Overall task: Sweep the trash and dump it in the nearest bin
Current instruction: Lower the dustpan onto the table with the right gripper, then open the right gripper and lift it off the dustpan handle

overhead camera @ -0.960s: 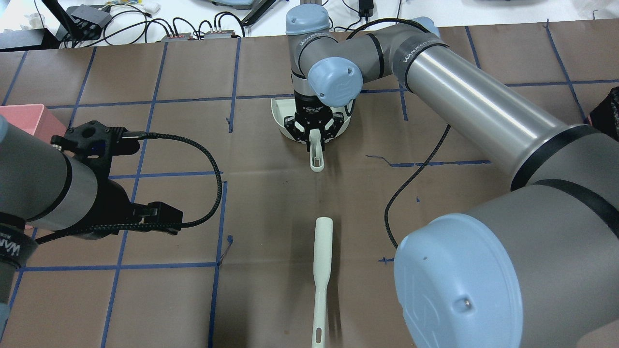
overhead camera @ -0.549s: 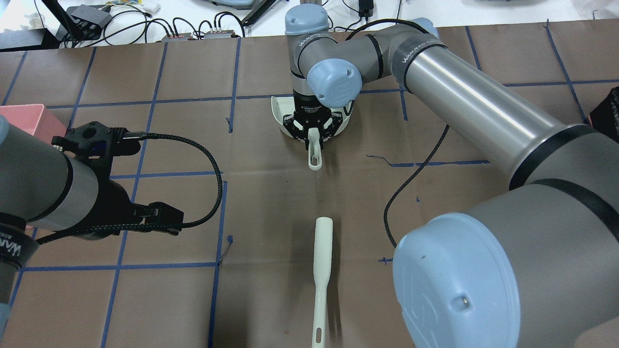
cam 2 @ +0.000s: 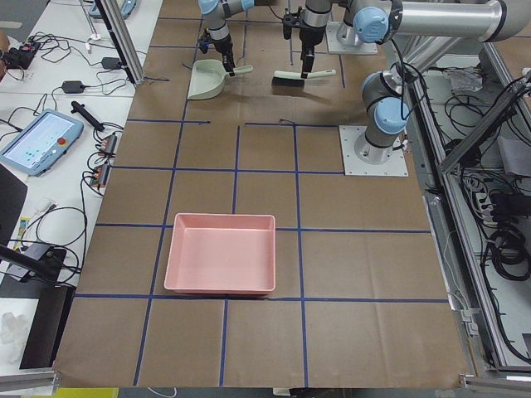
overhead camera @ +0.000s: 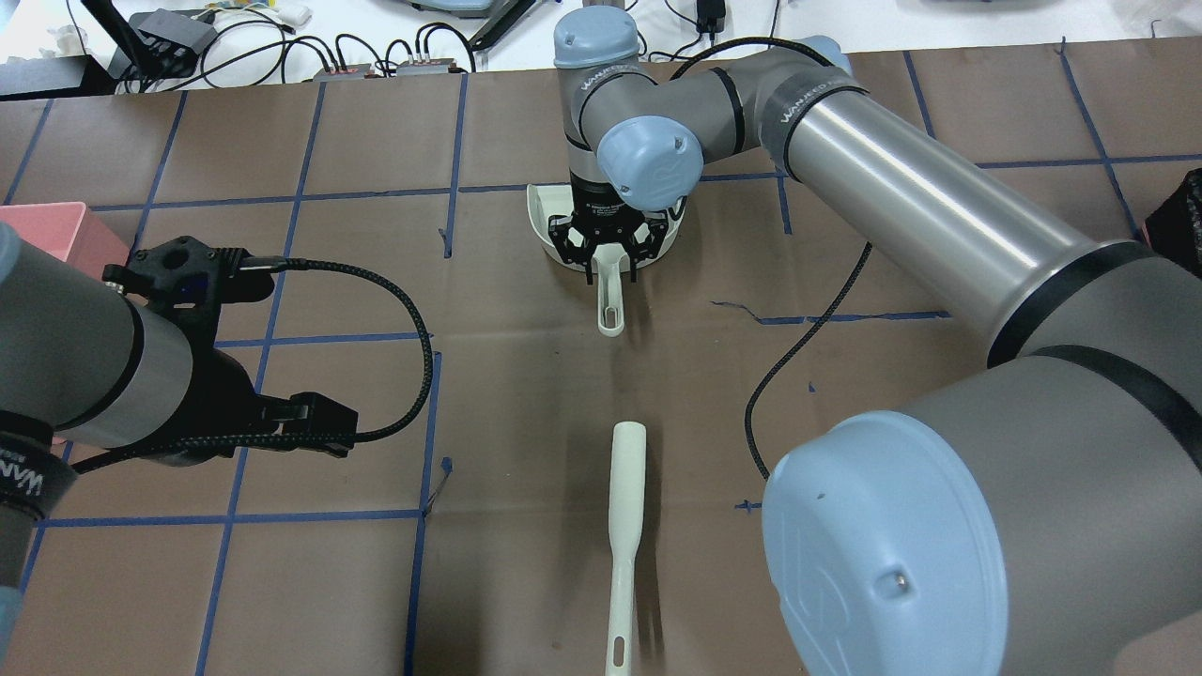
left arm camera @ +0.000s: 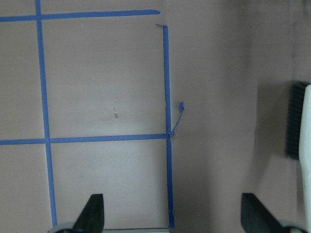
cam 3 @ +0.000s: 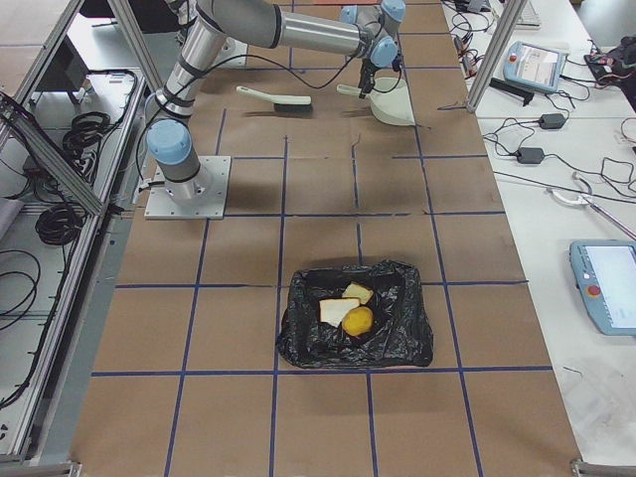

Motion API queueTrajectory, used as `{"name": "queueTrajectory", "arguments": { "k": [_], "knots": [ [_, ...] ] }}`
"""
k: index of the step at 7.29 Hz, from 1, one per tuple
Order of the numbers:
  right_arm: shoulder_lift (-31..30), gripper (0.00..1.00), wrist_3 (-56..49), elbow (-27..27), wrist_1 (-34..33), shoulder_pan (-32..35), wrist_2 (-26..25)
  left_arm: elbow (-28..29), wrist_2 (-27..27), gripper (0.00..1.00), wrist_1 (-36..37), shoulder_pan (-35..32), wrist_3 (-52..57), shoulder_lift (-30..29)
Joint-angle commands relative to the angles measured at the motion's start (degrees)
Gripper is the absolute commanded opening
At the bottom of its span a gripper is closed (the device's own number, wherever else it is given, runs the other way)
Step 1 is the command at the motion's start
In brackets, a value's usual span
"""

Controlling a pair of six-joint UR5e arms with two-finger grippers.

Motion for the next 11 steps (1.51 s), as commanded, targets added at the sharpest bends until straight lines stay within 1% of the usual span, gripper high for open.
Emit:
{"name": "queueTrajectory", "arguments": {
  "k": [1, 4, 5, 6, 7, 9, 10, 11],
  "knots": [
    [-0.1, 1.0, -0.1, -0.1, 0.0, -0.4, 0.4, -0.8, 0.1, 1.0, 0.1, 0.0, 0.0, 0.2],
    [-2.4, 1.0, -0.2, -0.8, 1.2, -1.1, 0.1, -0.8, 0.1, 1.0, 0.1, 0.0, 0.0, 0.1],
    [-3.8, 1.0, -0.2, -0.2, 1.5, -1.2, -0.4, -0.8, 0.1, 1.0, 0.1, 0.0, 0.0, 0.1],
    [-5.5, 1.0, -0.9, 0.0, 3.7, -2.0, -0.6, -0.8, 0.1, 1.0, 0.1, 0.0, 0.0, 0.2],
    [-7.3, 1.0, -2.8, 0.1, 6.0, -3.4, -0.6, -0.8, 0.1, 1.0, 0.1, 0.0, 0.0, 0.1],
    [-11.2, 1.0, -10.6, 0.9, 10.9, -7.9, -3.1, -0.8, 0.0, 1.0, 0.1, 0.0, -0.1, 0.1],
    [-13.8, 1.0, -13.8, 2.8, 11.9, -10.0, -3.2, -0.9, 0.0, 1.0, 0.1, 0.0, -0.1, 0.1],
    [-16.8, 1.0, -17.6, 6.1, 11.9, -12.2, -3.3, -0.9, 0.0, 1.0, 0.1, 0.0, -0.1, 0.1]
  ]
}}
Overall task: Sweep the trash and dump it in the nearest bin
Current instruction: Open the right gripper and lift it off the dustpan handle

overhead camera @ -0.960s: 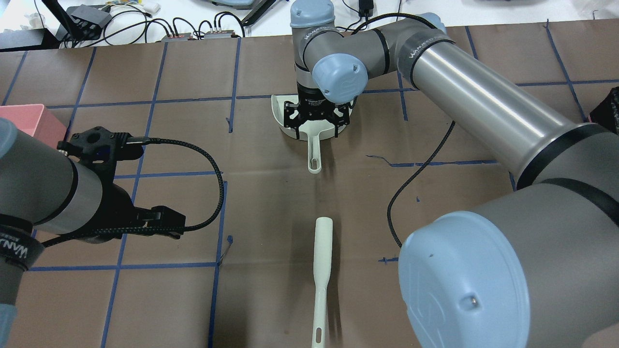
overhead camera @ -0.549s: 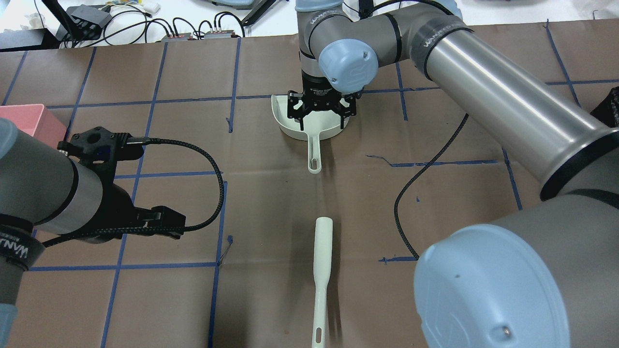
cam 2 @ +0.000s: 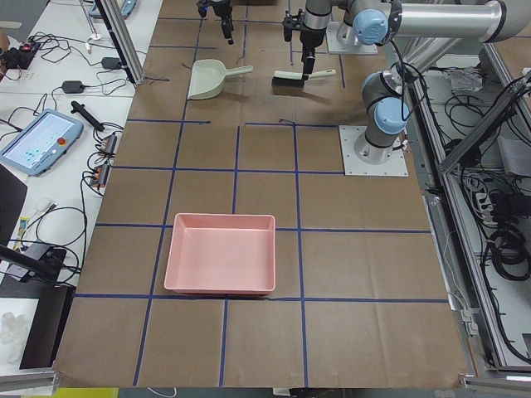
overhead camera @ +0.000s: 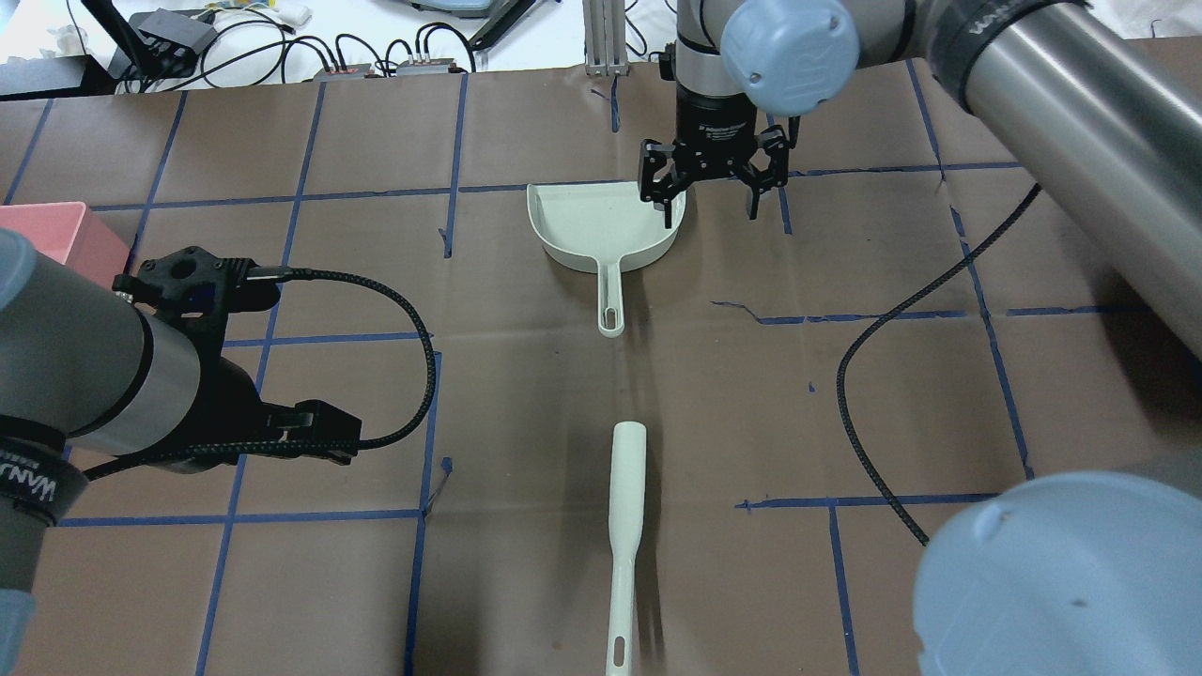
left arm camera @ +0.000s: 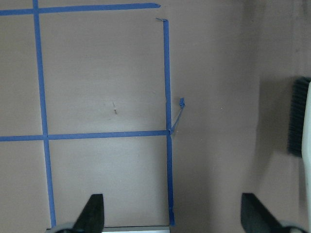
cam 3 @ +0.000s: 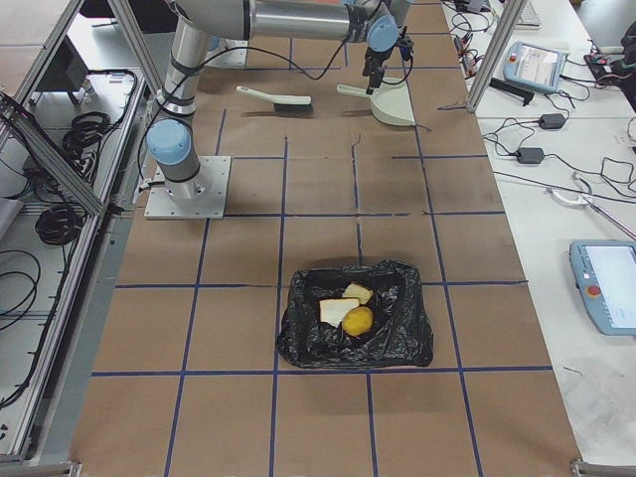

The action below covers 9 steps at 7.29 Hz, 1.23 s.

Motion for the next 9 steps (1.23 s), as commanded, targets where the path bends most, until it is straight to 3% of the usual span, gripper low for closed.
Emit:
{"name": "queueTrajectory", "arguments": {
  "k": [1, 5, 9],
  "knots": [
    [-7.2, 1.0, -7.1, 7.0, 0.5, -5.6, -0.2, 0.0, 0.0, 1.0, 0.0, 0.0, -1.2, 0.0],
    [-22.6, 1.0, -11.8, 18.5, -0.4, -11.1, -2.1, -0.2, -0.1, 1.0, -0.1, -0.1, -1.4, 0.0],
    [-28.9, 1.0, -11.1, 22.7, -0.9, -11.2, -2.1, -1.7, -0.2, 1.0, -0.1, -0.1, -2.6, 1.3]
  ]
}}
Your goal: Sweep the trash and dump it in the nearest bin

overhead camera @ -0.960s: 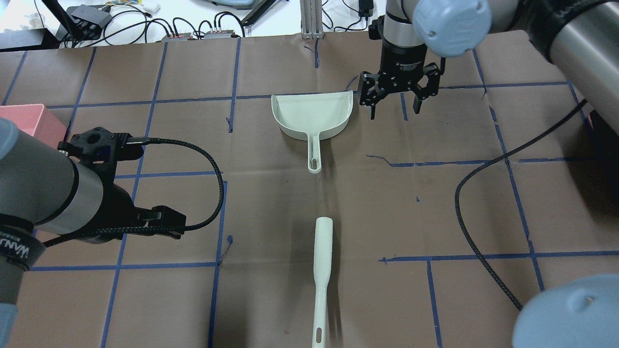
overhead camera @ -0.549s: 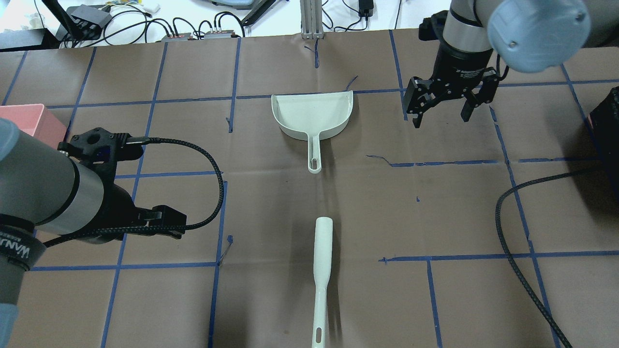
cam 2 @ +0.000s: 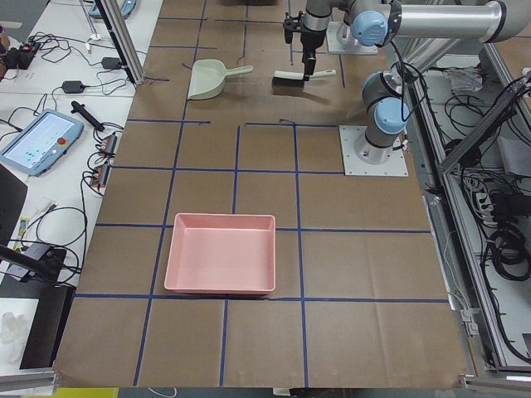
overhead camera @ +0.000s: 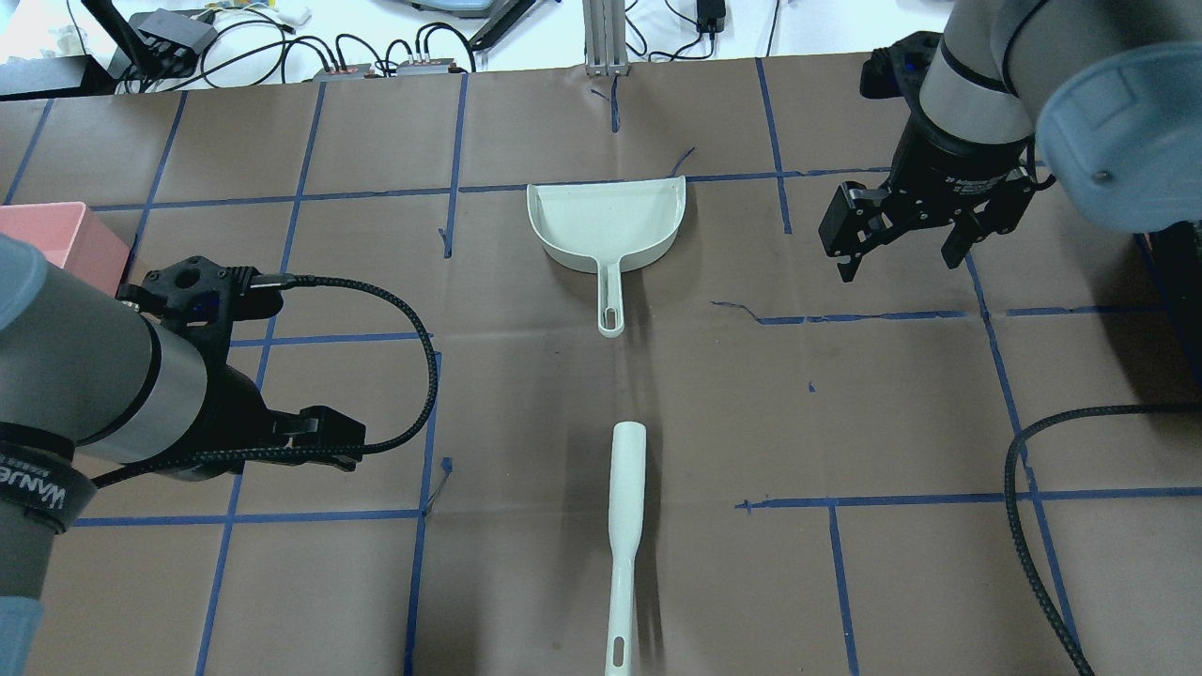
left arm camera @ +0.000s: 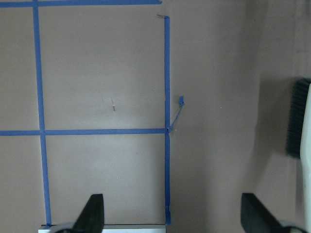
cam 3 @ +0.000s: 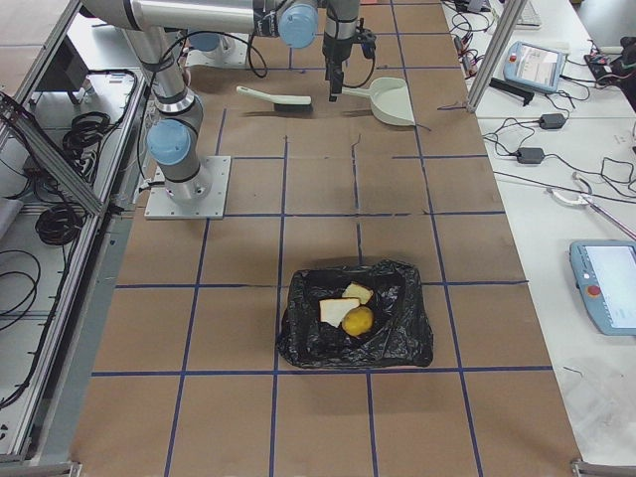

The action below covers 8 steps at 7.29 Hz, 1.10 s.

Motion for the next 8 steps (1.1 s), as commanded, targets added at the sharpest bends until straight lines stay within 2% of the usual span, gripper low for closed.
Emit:
{"name": "queueTrajectory", "arguments": {
  "k": [1, 2, 5, 8],
  "knots": [
    [-1.5, 1.0, 0.4, 0.7, -0.1, -0.3, 0.0, -1.0, -0.8, 1.0, 0.0, 0.0, -2.2, 1.3],
    [-1.5, 1.0, 0.5, 0.5, -0.1, -0.2, 0.1, -1.7, -2.6, 1.0, 0.0, 0.0, -2.2, 1.9],
    [-1.4, 1.0, 0.5, 0.5, -0.1, -0.2, 0.2, -4.8, -2.7, 1.0, 0.1, 0.0, -1.9, 5.6],
    [-1.4, 1.0, 0.5, 0.6, -0.2, -0.2, 0.2, -4.8, -2.1, 1.0, 3.8, 0.1, -0.9, 4.3]
  ]
}}
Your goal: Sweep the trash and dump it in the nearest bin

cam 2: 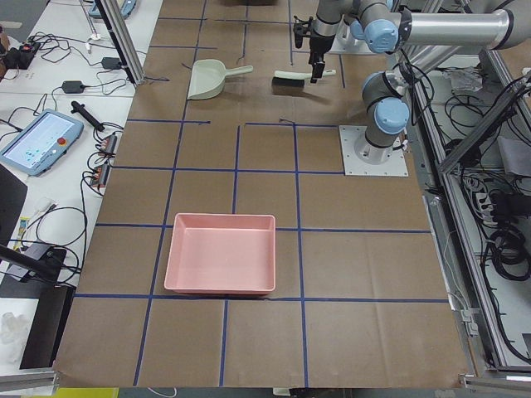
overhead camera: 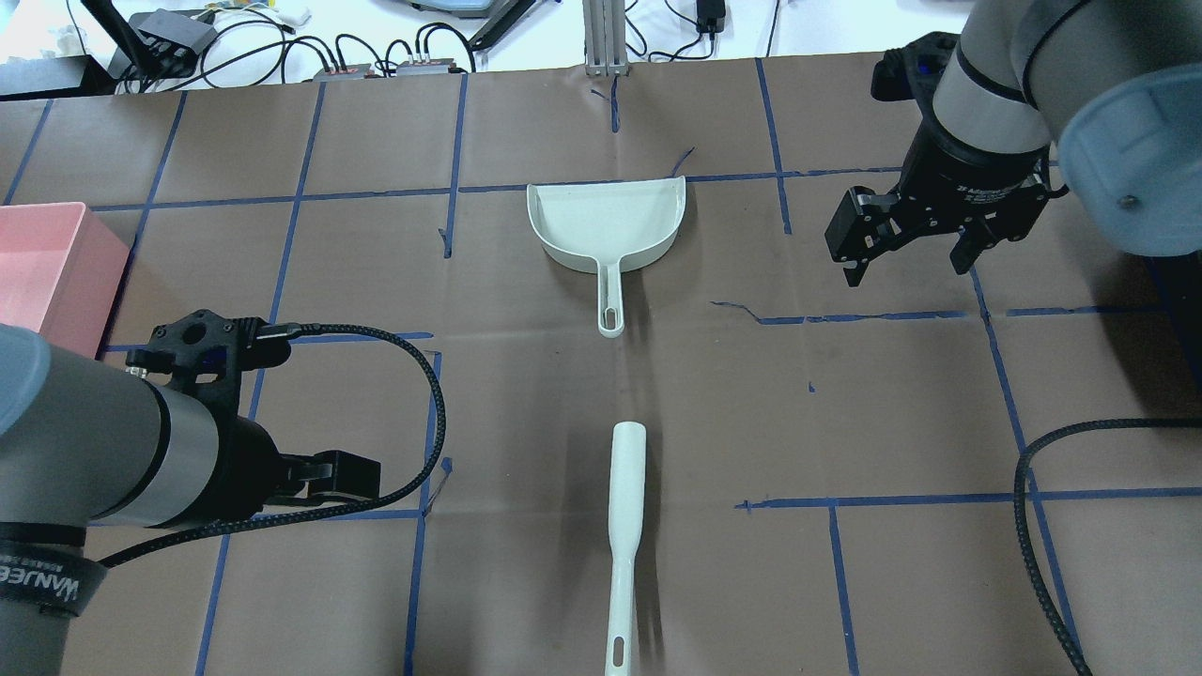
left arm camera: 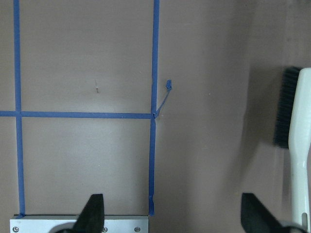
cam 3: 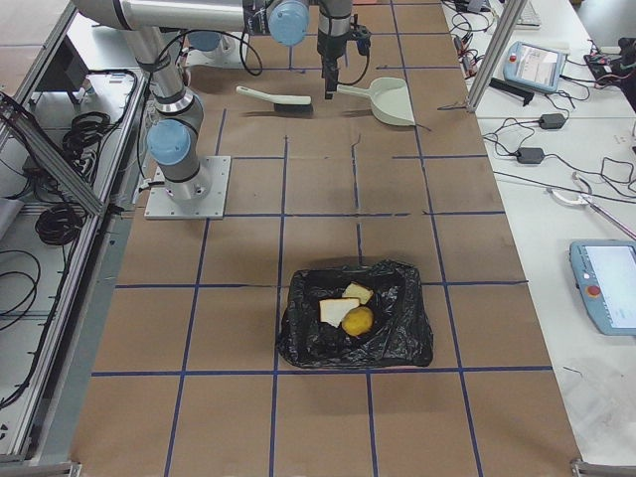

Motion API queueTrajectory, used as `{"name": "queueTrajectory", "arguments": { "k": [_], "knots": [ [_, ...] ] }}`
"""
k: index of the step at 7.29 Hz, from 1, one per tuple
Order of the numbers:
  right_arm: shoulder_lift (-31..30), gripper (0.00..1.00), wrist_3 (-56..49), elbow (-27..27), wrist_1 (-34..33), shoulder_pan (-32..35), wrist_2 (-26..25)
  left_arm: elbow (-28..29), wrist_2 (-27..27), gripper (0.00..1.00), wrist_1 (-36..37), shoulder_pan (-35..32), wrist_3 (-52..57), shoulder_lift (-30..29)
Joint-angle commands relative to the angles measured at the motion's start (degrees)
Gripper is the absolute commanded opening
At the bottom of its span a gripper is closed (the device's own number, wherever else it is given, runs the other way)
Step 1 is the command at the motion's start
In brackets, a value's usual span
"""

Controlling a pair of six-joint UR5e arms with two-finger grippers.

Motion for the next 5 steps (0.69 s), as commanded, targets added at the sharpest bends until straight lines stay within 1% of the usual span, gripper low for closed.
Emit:
{"name": "queueTrajectory", "arguments": {
  "k": [1, 5],
  "knots": [
    [-0.1, 1.0, 0.0, 0.0, 0.1, 0.0, -0.1, 0.2, 0.2, 1.0, 1.5, 0.0, 0.5, -0.5],
    [-0.2, 1.0, 0.0, 0.0, 0.4, 0.1, -0.2, 0.0, 0.1, 1.0, 1.4, 0.0, 0.4, -0.4]
  ]
}}
